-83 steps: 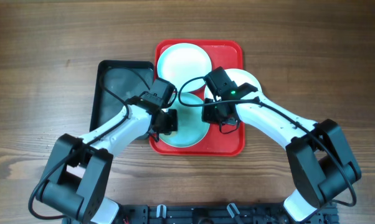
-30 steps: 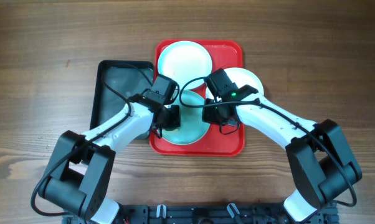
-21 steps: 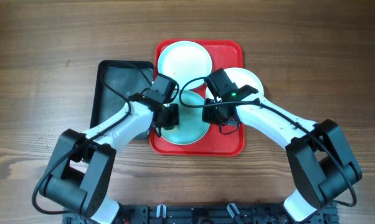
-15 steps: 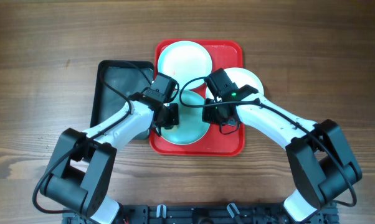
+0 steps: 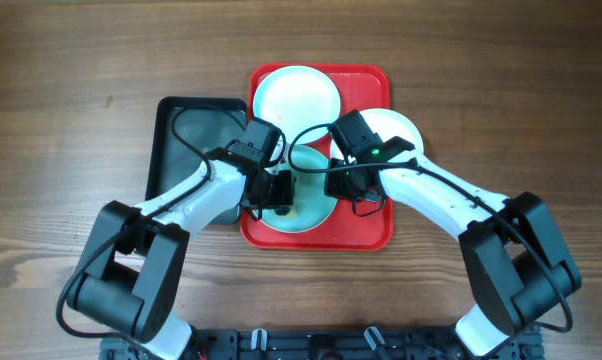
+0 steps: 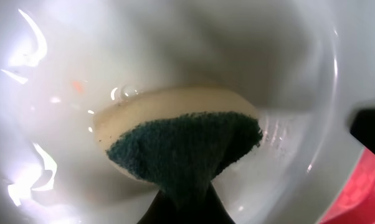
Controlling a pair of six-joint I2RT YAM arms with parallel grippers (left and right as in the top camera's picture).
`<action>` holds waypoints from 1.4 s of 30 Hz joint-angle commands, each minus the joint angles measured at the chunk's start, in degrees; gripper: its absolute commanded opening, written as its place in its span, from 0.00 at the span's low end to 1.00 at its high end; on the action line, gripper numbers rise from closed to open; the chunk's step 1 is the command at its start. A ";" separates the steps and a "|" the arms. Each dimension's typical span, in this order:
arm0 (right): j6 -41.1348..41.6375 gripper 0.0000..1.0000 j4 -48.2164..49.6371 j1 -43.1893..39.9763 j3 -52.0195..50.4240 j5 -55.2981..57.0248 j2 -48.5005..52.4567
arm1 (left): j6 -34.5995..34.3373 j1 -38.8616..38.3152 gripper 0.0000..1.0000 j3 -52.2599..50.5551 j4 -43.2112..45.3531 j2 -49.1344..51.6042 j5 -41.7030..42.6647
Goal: Clean dirty plates on tray and stack at the side
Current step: 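Scrub the pale green plate surface with the sponge in the left gripper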
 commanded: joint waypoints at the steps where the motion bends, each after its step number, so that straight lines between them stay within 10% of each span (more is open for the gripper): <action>1: 1.01 0.04 0.31 -0.02 -0.83 -1.18 -1.14 | 1.11 0.28 0.04 -0.74 -1.92 2.40 2.56; 17: 0.81 0.04 0.37 -0.02 -0.83 -1.16 -1.14 | 1.11 2.56 0.04 5.92 -7.91 -7.06 -14.47; 42: 0.79 0.04 0.37 -0.02 -0.83 -2.32 -1.14 | 0.90 -1.92 0.05 5.51 -3.78 7.72 -6.29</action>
